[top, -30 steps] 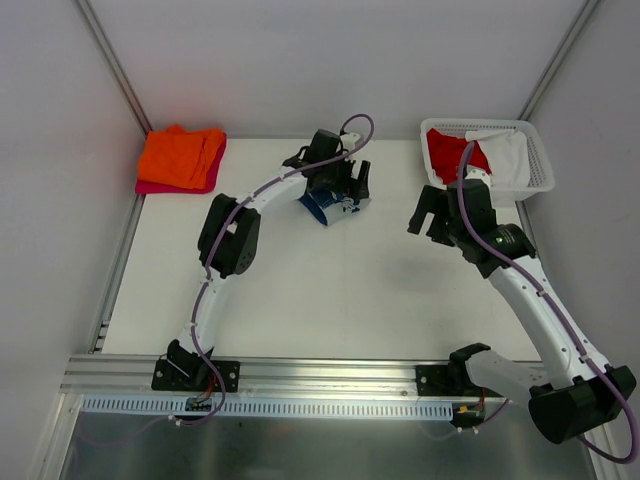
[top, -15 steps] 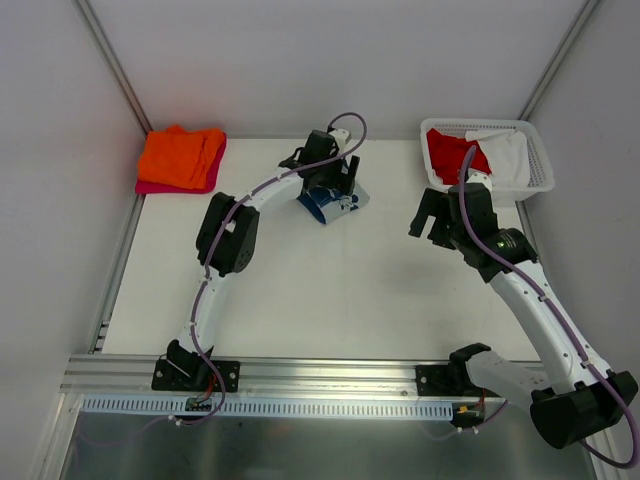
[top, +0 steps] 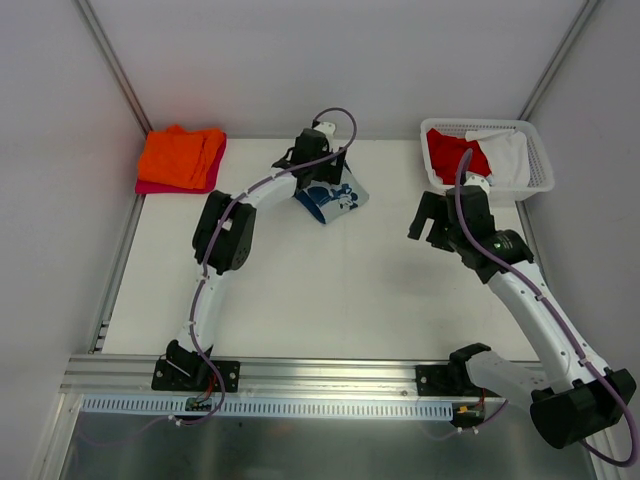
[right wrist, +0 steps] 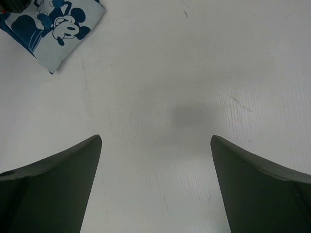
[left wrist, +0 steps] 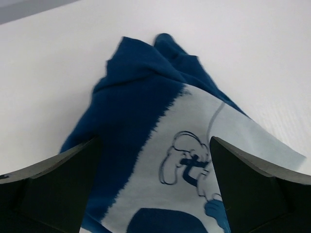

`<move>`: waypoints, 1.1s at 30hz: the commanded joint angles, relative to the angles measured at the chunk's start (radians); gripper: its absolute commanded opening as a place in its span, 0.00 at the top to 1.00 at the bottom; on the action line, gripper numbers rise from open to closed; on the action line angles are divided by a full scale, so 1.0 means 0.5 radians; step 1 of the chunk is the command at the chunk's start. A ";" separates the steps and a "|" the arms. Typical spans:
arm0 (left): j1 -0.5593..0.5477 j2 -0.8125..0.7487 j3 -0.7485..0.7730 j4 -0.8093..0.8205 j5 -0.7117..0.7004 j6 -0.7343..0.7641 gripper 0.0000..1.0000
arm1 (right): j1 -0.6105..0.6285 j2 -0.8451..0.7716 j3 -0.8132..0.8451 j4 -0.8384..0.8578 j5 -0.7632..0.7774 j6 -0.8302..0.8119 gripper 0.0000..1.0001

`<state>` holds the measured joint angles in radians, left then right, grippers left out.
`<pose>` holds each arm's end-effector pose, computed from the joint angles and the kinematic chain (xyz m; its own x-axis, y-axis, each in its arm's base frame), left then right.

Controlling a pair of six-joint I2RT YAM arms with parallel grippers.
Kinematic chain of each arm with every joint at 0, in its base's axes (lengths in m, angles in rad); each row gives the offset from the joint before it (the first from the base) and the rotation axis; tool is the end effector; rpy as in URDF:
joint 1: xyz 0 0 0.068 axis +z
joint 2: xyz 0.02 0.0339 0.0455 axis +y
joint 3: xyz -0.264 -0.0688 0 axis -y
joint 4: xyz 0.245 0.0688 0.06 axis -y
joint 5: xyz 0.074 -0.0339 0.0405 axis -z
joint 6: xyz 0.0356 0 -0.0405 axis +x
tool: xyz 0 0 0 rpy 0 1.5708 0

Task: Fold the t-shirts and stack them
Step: Fold the long partially folded tshirt into a neat square

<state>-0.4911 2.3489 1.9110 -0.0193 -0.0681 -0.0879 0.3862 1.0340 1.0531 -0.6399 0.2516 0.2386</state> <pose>0.4869 -0.2577 0.2036 -0.4243 0.1276 -0.8965 0.3809 0.9233 -0.0488 0.2044 0.0735 0.3419 -0.5655 0.0172 -0.8246 -0.0449 0.9977 0.0515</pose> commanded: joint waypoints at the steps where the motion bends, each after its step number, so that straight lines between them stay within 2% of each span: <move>1: 0.034 -0.062 -0.064 0.192 -0.354 0.044 0.03 | 0.010 -0.034 -0.032 0.028 0.018 -0.008 0.01; 10: 0.071 -0.001 0.038 0.161 -0.419 0.023 0.01 | 0.013 -0.086 -0.054 -0.003 0.043 -0.023 0.01; 14: 0.117 -0.025 0.004 0.155 -0.315 -0.115 0.01 | 0.016 -0.095 -0.038 -0.027 0.052 -0.026 0.01; 19: 0.142 -0.013 0.025 0.131 -0.302 -0.134 0.01 | 0.010 -0.132 -0.066 -0.039 0.074 -0.023 0.00; 22: 0.145 0.097 0.184 -0.013 -0.388 -0.125 0.01 | 0.013 -0.166 -0.072 -0.042 0.055 -0.011 0.00; 25: 0.160 0.186 0.396 -0.099 -0.349 -0.143 0.01 | 0.016 -0.199 -0.081 -0.042 0.037 -0.005 0.01; 30: 0.151 0.119 0.381 -0.060 -0.205 -0.247 0.04 | 0.013 -0.197 -0.081 -0.045 0.067 -0.017 0.00; 33: 0.139 0.067 0.381 -0.057 -0.232 -0.238 0.04 | 0.013 -0.181 -0.081 -0.052 0.067 -0.026 0.01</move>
<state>-0.4179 2.4348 2.0716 -0.0498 -0.2081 -0.1822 0.3882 0.9474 1.0161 -0.6548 0.2653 0.2352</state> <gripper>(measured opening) 0.965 0.993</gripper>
